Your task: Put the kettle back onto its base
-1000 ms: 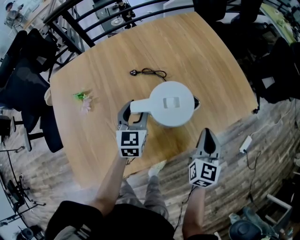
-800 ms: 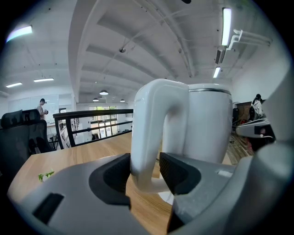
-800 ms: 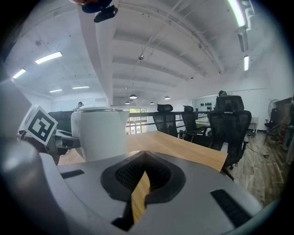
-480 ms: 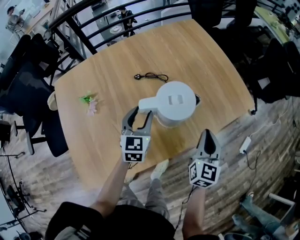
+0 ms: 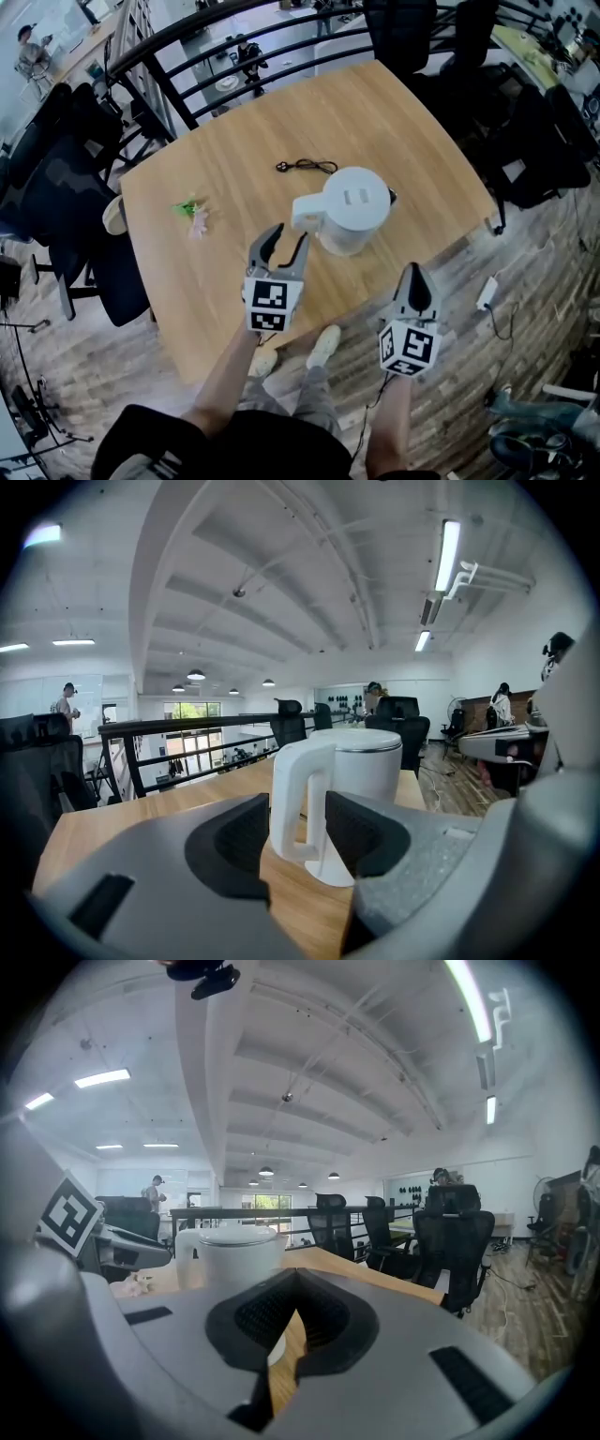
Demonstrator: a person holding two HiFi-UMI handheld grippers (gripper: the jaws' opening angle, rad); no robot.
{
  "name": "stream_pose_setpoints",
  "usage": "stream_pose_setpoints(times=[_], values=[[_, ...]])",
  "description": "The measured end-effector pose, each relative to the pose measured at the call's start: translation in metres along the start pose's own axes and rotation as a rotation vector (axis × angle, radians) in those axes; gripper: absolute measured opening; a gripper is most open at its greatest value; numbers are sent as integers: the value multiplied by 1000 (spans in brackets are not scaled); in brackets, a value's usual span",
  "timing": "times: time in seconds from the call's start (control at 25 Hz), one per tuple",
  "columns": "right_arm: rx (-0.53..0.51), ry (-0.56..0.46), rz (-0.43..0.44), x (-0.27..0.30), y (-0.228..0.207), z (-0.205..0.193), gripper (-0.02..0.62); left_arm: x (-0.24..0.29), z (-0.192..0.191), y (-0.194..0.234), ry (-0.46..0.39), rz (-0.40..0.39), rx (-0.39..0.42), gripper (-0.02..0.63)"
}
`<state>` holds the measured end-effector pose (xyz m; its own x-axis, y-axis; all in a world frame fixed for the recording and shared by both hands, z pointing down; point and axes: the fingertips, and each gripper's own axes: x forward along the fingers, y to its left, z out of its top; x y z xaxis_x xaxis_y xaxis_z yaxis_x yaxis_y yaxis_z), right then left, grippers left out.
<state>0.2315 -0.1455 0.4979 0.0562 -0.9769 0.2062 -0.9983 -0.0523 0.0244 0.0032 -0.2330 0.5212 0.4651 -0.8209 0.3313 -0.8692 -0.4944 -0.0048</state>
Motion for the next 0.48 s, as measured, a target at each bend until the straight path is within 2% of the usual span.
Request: stream_pose_setpoints(times=[0.48], values=[[-20, -60, -89, -71, 13, 53, -2, -70, 48, -21, -58, -143, 34, 161]])
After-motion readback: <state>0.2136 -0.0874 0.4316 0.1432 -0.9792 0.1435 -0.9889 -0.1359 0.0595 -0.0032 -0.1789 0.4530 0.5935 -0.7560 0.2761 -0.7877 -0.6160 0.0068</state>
